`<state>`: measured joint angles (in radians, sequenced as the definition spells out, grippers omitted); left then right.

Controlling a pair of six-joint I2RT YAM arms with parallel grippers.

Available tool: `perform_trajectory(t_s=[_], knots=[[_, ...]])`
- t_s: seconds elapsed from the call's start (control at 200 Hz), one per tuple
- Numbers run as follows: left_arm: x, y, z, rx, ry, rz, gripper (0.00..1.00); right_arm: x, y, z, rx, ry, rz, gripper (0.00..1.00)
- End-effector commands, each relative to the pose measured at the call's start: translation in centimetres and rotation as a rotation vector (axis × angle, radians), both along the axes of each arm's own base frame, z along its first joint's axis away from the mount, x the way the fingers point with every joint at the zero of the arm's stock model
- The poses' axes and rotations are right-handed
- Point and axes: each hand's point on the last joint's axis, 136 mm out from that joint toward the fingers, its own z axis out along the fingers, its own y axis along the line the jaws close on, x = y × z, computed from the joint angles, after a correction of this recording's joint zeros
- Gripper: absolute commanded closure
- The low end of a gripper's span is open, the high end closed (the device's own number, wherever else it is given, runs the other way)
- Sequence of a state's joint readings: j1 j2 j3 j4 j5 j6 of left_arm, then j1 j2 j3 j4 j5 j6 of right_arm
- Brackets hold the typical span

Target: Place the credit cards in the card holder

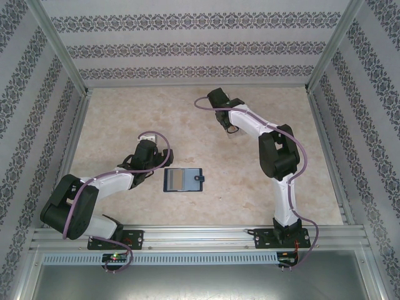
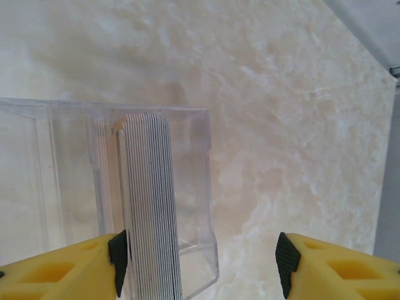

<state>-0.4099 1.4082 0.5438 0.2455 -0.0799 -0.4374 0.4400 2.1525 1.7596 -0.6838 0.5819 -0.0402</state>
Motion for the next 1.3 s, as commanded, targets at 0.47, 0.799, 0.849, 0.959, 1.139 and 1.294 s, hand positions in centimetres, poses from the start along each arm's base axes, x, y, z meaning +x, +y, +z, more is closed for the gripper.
perform_trajectory(t_s=[0.47, 0.799, 0.849, 0.959, 1.139, 1.294], knots=[[0.6, 0.3, 0.3, 0.008, 0.002, 0.018, 0.07, 0.3, -0.9, -0.3, 0.019, 0.009, -0.04, 0.26], [0.6, 0.3, 0.0, 0.008, 0.01, 0.018, 0.07, 0.6, -1.1, 3.0, 0.019, -0.093, -0.036, 0.29], [0.7, 0.2, 0.2, 0.01, 0.009, 0.015, 0.07, 0.7, -1.1, 3.2, 0.022, -0.102, -0.031, 0.29], [0.6, 0.4, 0.1, 0.008, 0.003, 0.021, 0.07, 0.3, -0.5, 3.1, 0.063, -0.103, -0.012, 0.33], [0.6, 0.4, 0.2, 0.01, 0.004, 0.023, 0.07, 0.1, -0.3, 2.2, 0.063, -0.072, 0.002, 0.39], [0.5, 0.3, 0.0, 0.001, 0.012, 0.029, 0.07, -0.3, 0.2, 1.1, 0.088, -0.031, 0.017, 0.53]])
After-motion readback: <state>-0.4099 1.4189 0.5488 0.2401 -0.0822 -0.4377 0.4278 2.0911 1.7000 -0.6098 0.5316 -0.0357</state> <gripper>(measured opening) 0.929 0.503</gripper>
